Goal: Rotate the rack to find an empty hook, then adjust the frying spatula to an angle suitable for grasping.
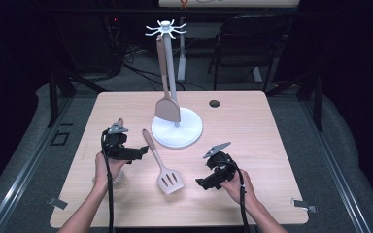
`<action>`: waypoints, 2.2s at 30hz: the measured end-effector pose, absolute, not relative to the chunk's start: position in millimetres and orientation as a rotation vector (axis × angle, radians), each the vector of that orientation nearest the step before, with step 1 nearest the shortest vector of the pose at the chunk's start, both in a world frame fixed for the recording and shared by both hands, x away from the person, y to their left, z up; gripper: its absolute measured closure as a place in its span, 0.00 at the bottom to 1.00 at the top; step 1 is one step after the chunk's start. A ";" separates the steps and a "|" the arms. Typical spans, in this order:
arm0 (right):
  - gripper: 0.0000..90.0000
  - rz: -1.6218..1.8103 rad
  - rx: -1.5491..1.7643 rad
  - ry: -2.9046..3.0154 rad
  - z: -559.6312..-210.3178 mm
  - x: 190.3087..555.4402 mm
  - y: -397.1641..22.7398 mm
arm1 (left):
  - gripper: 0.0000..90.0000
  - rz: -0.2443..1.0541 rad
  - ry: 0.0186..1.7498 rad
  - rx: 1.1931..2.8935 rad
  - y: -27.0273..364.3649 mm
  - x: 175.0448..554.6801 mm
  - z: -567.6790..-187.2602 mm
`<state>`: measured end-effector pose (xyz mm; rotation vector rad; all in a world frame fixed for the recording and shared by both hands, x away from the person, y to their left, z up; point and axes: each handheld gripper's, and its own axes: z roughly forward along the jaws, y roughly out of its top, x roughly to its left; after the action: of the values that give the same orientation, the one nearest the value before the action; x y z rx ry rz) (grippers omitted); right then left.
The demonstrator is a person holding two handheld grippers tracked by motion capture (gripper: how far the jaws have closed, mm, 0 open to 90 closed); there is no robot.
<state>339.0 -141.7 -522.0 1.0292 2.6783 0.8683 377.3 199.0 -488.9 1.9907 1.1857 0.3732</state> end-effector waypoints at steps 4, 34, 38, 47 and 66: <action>0.20 0.818 1.031 2.668 -522.7 337.3 -136.6 | 0.02 0.362 1.196 1.988 198.2 376.3 -490.7; 0.97 1.007 0.675 2.702 -532.7 299.8 -57.1 | 0.08 0.258 1.228 2.003 181.8 381.5 -518.8; 0.98 0.949 0.659 2.754 -546.4 299.1 -53.4 | 0.10 0.254 1.232 2.020 177.0 383.8 -524.9; 1.00 0.877 0.624 2.802 -561.4 299.0 -47.9 | 0.19 0.216 1.306 1.980 168.6 392.3 -539.4; 1.00 0.914 0.649 2.804 -563.0 300.4 -52.3 | 0.57 0.174 1.399 1.987 152.9 413.6 -563.8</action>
<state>300.4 -52.3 -563.0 0.6487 2.8040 0.9144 413.6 152.9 -563.8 1.9875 1.3992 0.1739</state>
